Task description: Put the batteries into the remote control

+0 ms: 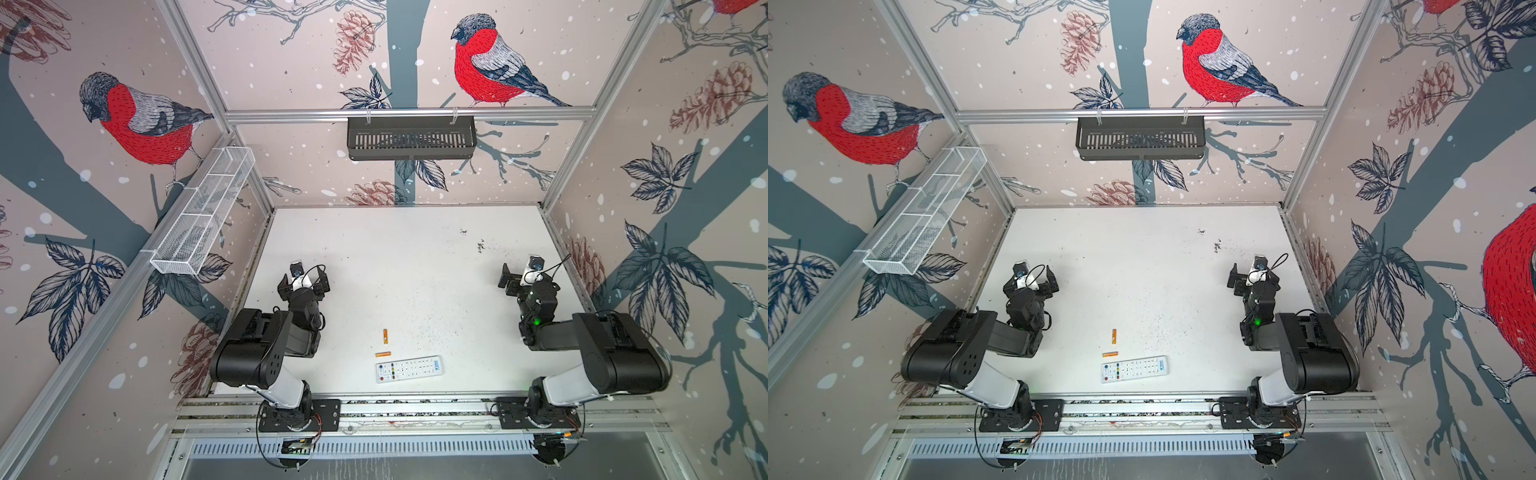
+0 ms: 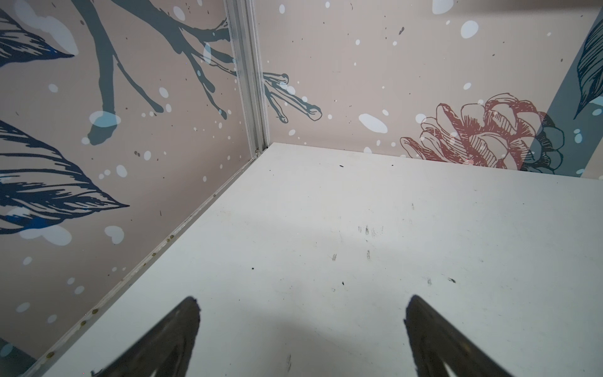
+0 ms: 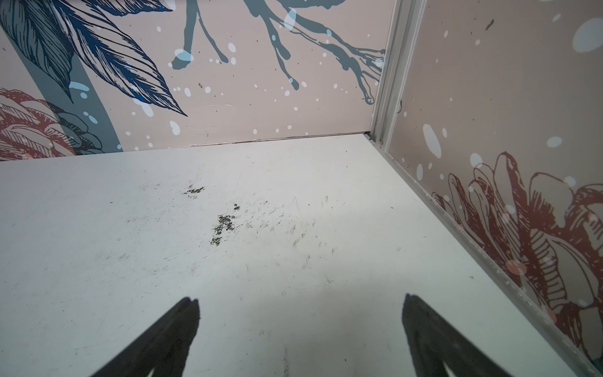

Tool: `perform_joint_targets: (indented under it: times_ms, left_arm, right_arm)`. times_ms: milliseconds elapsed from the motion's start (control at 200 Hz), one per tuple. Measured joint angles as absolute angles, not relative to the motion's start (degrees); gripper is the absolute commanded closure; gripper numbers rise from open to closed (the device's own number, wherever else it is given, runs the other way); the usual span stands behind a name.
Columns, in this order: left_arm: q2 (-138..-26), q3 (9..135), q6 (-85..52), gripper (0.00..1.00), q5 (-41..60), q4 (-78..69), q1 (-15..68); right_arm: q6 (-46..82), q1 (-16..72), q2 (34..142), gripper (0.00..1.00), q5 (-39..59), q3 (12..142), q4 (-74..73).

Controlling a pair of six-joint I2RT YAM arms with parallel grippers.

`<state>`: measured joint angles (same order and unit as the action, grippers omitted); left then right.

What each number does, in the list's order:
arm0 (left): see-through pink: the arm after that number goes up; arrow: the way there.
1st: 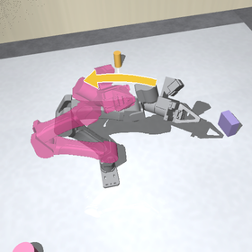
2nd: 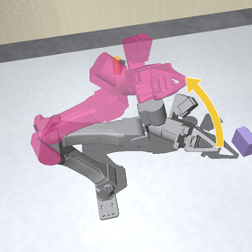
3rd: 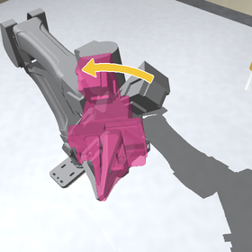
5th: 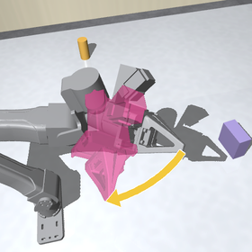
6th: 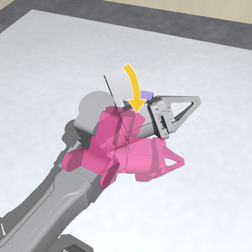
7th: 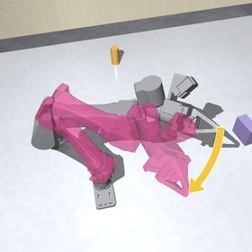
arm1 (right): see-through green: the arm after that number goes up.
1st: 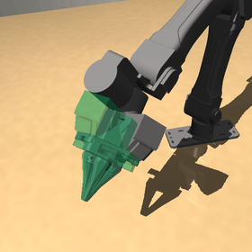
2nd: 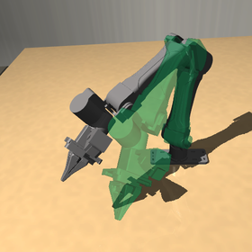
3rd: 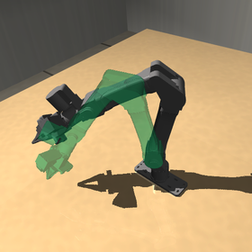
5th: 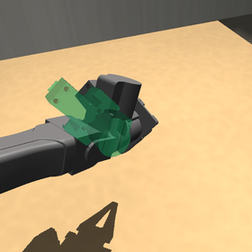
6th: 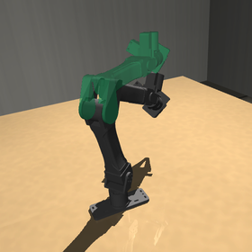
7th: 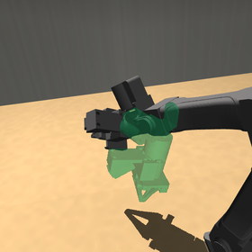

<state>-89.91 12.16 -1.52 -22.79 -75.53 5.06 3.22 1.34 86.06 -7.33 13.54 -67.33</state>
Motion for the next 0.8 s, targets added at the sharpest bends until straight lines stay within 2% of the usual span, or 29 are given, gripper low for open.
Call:
perform_joint_targets:
  times_ms: [155, 200, 520, 670, 801]
  left_arm:
    - [-89.89, 12.32, -1.06, 0.05, -20.25, -75.48, 4.78]
    - [-89.86, 12.36, -0.75, 0.02, -18.48, -75.48, 4.64]
    - [-89.76, 12.38, 0.47, 0.02, -14.87, -75.42, 4.60]
    - [-86.63, 12.69, 0.93, 0.02, -16.38, -73.36, 5.74]
    - [-83.35, 18.68, 0.89, 0.02, -21.96, -65.28, 8.08]
  right_arm:
    - [3.20, 1.58, 86.02, 0.01, -7.68, 13.43, -67.33]
    - [3.20, 1.72, 86.02, 0.00, -7.73, 13.39, -67.33]
    - [3.05, 1.80, 86.00, 0.00, -7.94, 13.37, -67.33]
    - [3.05, 1.80, 86.00, 0.01, -7.94, 13.37, -67.33]
    - [3.05, 1.80, 86.00, 0.01, -7.94, 13.37, -67.33]
